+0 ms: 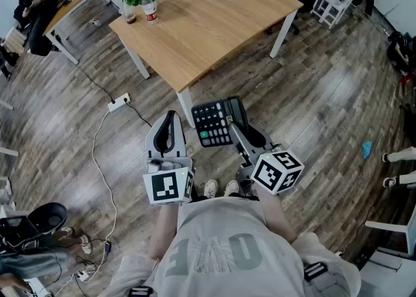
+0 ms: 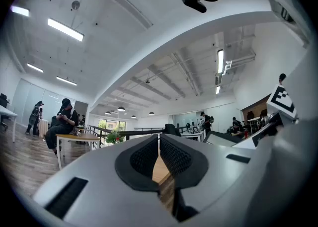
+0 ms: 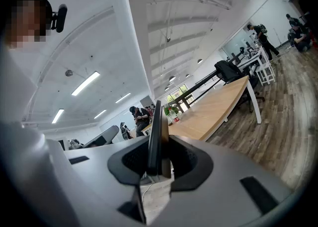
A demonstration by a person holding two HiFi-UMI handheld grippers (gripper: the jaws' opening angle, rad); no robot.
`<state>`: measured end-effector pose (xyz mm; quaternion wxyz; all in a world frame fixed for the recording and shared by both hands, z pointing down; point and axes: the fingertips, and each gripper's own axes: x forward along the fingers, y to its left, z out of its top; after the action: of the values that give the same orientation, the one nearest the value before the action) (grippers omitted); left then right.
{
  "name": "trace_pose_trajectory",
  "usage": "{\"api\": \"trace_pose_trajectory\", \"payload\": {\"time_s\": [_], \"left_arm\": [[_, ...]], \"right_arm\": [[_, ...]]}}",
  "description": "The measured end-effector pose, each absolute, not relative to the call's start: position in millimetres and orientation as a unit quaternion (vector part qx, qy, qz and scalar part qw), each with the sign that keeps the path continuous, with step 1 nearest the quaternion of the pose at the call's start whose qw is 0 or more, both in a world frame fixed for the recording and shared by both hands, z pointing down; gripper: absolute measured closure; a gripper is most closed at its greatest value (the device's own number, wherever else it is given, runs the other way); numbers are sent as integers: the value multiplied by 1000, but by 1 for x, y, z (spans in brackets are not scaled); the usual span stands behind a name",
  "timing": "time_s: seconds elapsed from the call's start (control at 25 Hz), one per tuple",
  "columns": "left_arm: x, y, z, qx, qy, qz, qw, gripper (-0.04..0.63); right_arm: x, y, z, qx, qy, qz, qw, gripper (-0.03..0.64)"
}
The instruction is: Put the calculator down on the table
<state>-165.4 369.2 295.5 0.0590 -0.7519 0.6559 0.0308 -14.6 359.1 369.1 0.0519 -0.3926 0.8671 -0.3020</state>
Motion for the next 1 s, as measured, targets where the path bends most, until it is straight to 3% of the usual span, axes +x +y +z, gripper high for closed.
{"api": "trace_pose_trajectory", "payload": {"time_s": [1.0], "left_arm": [[-88,327,312,-752,655,12,70,576]], "right_arm": [[80,319,387,-406,852,-323,71,515]]}}
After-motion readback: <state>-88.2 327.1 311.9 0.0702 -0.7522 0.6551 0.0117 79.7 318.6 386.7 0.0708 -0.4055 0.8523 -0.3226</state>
